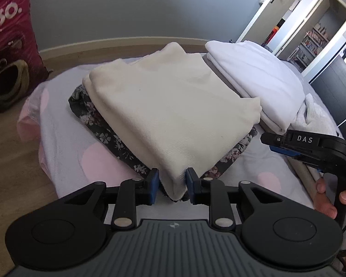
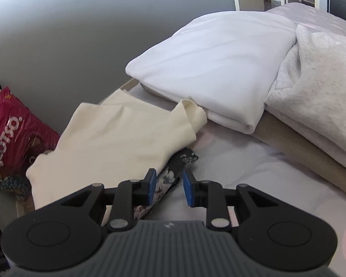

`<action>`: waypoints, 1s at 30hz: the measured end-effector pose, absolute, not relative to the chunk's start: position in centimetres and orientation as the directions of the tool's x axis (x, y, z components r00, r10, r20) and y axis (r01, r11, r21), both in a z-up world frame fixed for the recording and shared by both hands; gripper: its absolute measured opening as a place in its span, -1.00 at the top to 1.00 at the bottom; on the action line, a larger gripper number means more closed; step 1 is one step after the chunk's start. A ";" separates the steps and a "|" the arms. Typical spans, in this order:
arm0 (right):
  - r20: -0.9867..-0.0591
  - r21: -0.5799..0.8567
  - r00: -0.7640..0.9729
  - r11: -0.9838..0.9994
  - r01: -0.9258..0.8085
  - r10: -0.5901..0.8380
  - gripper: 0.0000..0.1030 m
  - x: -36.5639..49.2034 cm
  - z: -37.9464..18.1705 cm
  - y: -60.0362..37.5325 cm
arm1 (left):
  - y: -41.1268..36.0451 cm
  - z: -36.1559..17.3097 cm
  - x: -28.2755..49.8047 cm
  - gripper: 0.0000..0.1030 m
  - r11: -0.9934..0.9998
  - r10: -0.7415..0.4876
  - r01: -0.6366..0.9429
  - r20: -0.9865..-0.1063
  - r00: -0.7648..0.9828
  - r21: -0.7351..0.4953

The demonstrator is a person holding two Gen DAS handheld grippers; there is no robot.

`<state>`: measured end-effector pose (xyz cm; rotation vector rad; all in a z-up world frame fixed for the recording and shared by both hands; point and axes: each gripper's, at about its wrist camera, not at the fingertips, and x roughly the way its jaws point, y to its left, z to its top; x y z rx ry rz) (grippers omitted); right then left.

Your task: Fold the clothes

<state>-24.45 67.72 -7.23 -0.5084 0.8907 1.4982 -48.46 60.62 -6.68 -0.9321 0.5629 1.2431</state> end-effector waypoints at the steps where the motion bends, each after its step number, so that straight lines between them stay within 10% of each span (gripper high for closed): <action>1: -0.765 0.202 -0.135 0.037 -0.979 0.629 0.42 -24.9 -7.1 67.0 | 60.3 -6.1 -48.0 0.41 0.063 0.553 -0.969 -0.800 0.233 -0.238; 14: -0.768 0.005 -0.059 -0.087 -0.996 0.638 0.17 -28.5 -2.6 55.5 | 53.2 -0.4 -46.0 -0.22 0.098 0.665 -0.995 -0.742 0.083 -0.024; 30: -0.795 -0.002 0.006 0.007 -1.000 0.606 0.17 -27.1 -1.3 48.4 | 50.7 -0.5 -42.1 -0.35 0.267 0.614 -0.960 -0.782 0.107 0.079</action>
